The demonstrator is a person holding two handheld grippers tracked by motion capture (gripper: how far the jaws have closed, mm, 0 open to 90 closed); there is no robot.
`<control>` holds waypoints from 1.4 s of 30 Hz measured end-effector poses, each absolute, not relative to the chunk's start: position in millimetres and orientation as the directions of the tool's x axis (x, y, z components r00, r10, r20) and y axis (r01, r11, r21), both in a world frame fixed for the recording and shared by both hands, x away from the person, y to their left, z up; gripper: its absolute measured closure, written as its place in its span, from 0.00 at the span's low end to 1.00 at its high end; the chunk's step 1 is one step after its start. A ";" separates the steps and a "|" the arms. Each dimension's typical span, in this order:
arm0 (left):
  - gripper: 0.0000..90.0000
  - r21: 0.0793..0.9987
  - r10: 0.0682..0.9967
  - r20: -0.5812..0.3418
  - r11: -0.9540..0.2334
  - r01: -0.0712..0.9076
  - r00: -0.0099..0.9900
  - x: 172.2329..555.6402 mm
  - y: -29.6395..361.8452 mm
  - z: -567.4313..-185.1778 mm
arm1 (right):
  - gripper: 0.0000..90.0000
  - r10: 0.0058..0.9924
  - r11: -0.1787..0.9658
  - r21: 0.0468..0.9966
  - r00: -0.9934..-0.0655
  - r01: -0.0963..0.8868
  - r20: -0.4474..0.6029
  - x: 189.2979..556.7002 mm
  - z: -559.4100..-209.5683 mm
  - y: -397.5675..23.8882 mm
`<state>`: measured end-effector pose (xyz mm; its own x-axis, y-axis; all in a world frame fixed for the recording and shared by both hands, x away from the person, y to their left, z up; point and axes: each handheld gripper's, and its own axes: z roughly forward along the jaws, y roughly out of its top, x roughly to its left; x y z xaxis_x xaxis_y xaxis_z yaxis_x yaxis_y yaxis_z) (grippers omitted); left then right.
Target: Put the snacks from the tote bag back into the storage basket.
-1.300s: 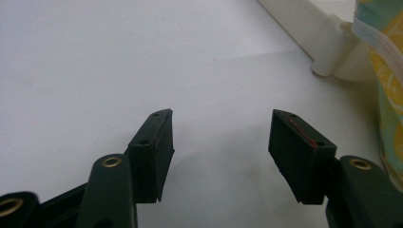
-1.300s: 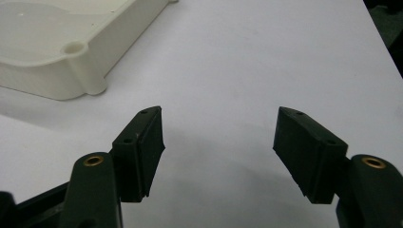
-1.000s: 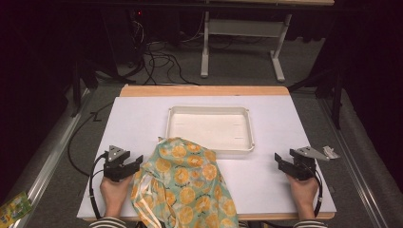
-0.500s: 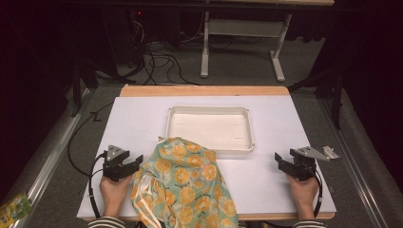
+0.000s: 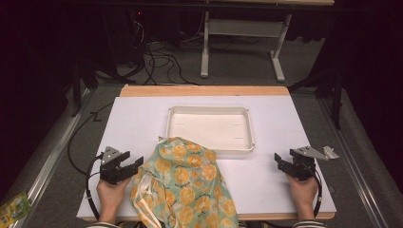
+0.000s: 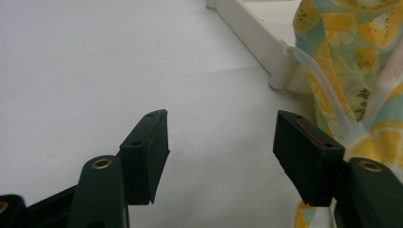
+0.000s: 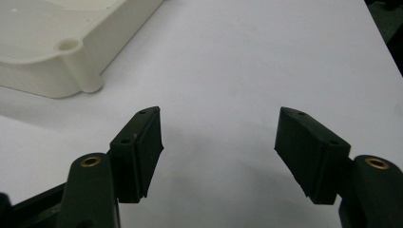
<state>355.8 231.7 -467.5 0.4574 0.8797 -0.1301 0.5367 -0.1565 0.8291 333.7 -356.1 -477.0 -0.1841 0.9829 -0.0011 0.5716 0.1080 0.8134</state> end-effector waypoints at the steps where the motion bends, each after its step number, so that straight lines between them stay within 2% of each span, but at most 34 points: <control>1: 0.41 0.827 0.878 -0.130 -0.159 0.538 0.460 355.2 231.3 -467.0 | 0.37 0.983 0.106 0.812 -0.183 0.574 0.001 333.9 -477.1 -356.0; 13: 0.40 0.823 0.870 -0.147 -0.156 0.546 0.471 347.0 234.6 -462.3 | 0.36 0.984 0.111 0.806 -0.180 0.582 -0.005 335.1 -477.3 -355.5; 25: 0.39 0.846 0.857 -0.180 -0.116 0.521 0.482 322.7 244.3 -450.7 | 0.36 0.982 0.125 0.798 -0.188 0.589 -0.015 336.0 -477.6 -354.2; 42: 0.36 0.837 0.786 -0.148 -0.223 0.499 0.600 316.5 206.6 -446.3 | 0.35 0.982 0.134 0.792 -0.187 0.595 -0.026 336.8 -478.0 -353.2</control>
<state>316.5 206.6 -446.3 0.6003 0.7859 -0.1483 0.4992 -0.2234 0.8372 336.8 -353.2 -478.0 -0.1874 0.9820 -0.0256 0.5950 0.1342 0.7924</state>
